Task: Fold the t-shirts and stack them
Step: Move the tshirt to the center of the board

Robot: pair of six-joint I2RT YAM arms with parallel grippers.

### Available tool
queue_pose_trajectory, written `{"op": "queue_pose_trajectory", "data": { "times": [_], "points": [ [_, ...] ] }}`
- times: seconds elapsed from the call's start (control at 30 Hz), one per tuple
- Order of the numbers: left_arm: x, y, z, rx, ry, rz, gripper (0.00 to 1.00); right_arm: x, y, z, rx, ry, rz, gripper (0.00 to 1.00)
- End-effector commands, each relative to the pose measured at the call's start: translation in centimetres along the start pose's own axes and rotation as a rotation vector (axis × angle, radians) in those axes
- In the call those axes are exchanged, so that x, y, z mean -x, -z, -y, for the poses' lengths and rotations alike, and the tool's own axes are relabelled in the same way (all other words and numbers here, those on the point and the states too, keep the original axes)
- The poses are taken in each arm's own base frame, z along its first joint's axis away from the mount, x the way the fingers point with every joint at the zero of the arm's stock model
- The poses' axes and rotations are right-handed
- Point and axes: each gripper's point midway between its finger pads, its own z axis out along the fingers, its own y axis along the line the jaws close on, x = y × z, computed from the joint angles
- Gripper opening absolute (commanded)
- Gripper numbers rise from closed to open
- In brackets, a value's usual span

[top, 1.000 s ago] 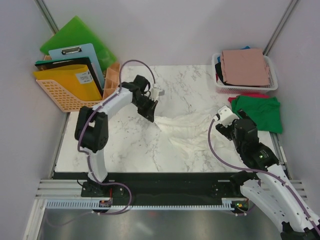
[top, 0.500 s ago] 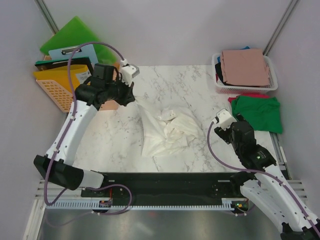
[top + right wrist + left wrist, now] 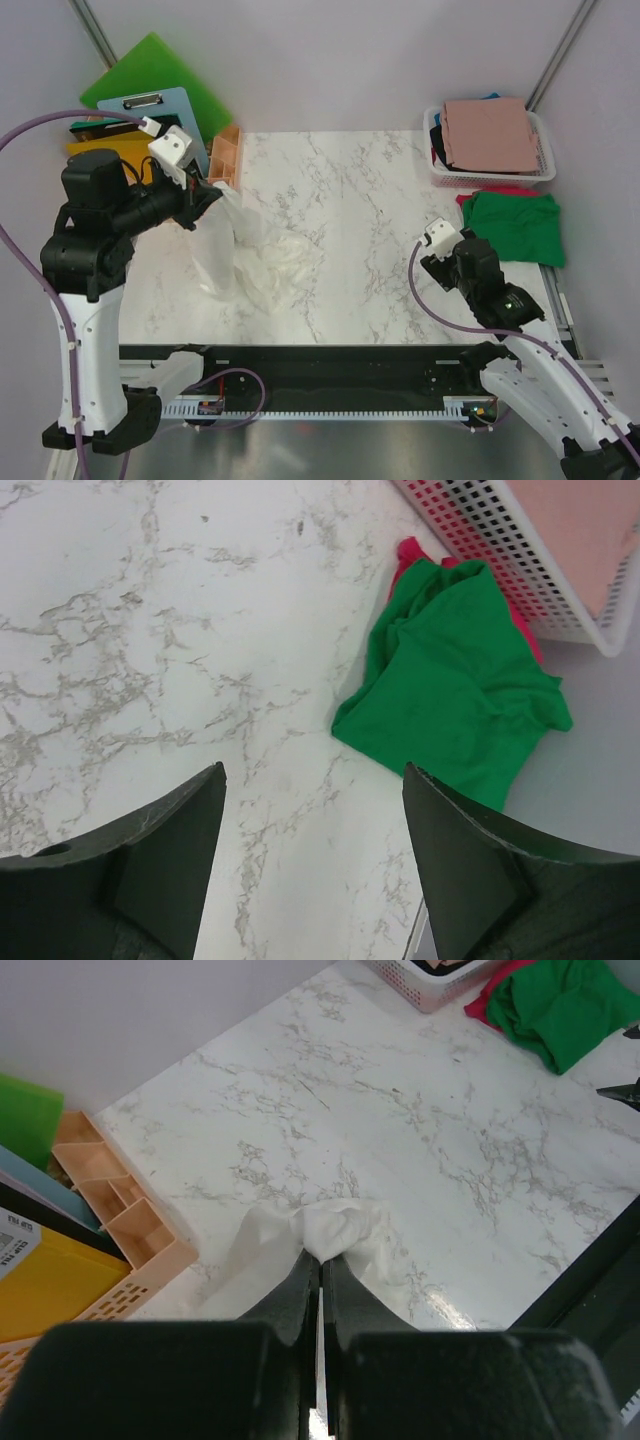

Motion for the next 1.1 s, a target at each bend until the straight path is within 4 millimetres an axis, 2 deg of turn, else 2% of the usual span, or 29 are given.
{"op": "queue_pose_trajectory", "data": {
  "times": [0.0,0.1,0.23,0.33,0.4,0.47,0.5,0.57,0.6,0.63,0.67,0.7,0.73,0.77,0.8,0.83,0.87,0.93,0.97,1.03,1.07],
  "points": [
    [-2.9,-1.9,0.0,-0.058,0.03,-0.097,0.02,2.6,-0.1,-0.4,0.055,-0.058,0.064,0.79],
    [-2.9,-2.0,-0.2,-0.053,0.019,-0.09,0.02,3.0,-0.7,-2.0,0.157,-0.015,0.044,0.8],
    [-3.1,-2.4,0.1,-0.077,0.043,-0.097,0.02,2.1,-2.8,-4.8,0.3,0.05,-0.069,0.72],
    [-3.4,-2.8,-0.1,-0.073,0.054,-0.098,0.02,3.1,-3.6,-7.5,0.416,0.057,-0.064,0.71],
    [-3.8,-2.9,-0.1,-0.068,0.067,-0.104,0.02,4.8,-3.5,-9.3,0.505,0.048,-0.025,0.74],
    [-4.2,-3.0,-0.2,-0.062,0.072,-0.112,0.02,5.5,-4.0,-11.2,0.601,0.03,-0.04,0.75],
    [-4.4,-3.0,-0.3,-0.055,0.074,-0.117,0.02,7.4,-3.5,-12.3,0.676,0.015,0.0,0.76],
    [-4.9,-3.0,-0.4,-0.044,0.08,-0.129,0.02,8.0,-4.4,-14.2,0.747,0.004,-0.034,0.76],
    [-5.0,-3.0,-0.6,-0.034,0.078,-0.132,0.02,9.6,-4.6,-14.9,0.753,0.028,-0.005,0.76],
    [-5.4,-3.0,-0.5,-0.034,0.085,-0.14,0.02,9.3,-5.6,-16.2,0.765,0.046,-0.044,0.76],
    [-5.5,-3.1,-0.5,-0.034,0.087,-0.14,0.02,11.0,-5.9,-16.5,0.764,0.057,-0.015,0.77],
    [-5.7,-3.1,-0.5,-0.033,0.09,-0.146,0.02,11.6,-5.9,-17.8,0.793,0.074,-0.014,0.77],
    [-5.8,-3.1,-0.6,-0.028,0.089,-0.148,0.02,11.3,-6.9,-19.3,0.822,0.074,-0.057,0.77],
    [-6.0,-3.1,-0.6,-0.025,0.091,-0.153,0.02,13.1,-7.3,-19.6,0.835,0.07,-0.031,0.77],
    [-6.2,-3.1,-0.7,-0.017,0.092,-0.157,0.02,13.7,-7.6,-20.4,0.86,0.063,-0.032,0.76],
    [-6.2,-3.0,-0.8,-0.013,0.091,-0.157,0.02,13.2,-8.4,-22.1,0.911,0.057,-0.065,0.76],
    [-6.3,-3.0,-0.8,-0.009,0.093,-0.161,0.02,14.9,-8.7,-22.3,0.923,0.045,-0.036,0.75],
    [-6.5,-2.9,-1.0,0.008,0.089,-0.166,0.02,15.0,-10.1,-23.8,0.947,0.046,-0.061,0.75],
    [-6.6,-2.9,-1.1,0.013,0.089,-0.169,0.02,16.2,-10.5,-23.8,0.942,0.049,-0.038,0.75],
    [-7.0,-2.9,-1.2,0.02,0.093,-0.181,0.02,16.1,-11.6,-24.7,0.947,0.06,-0.055,0.74],
    [-7.1,-3.0,-1.3,0.021,0.094,-0.183,0.02,17.1,-12.1,-24.7,0.94,0.063,-0.034,0.75]
  ]
}}
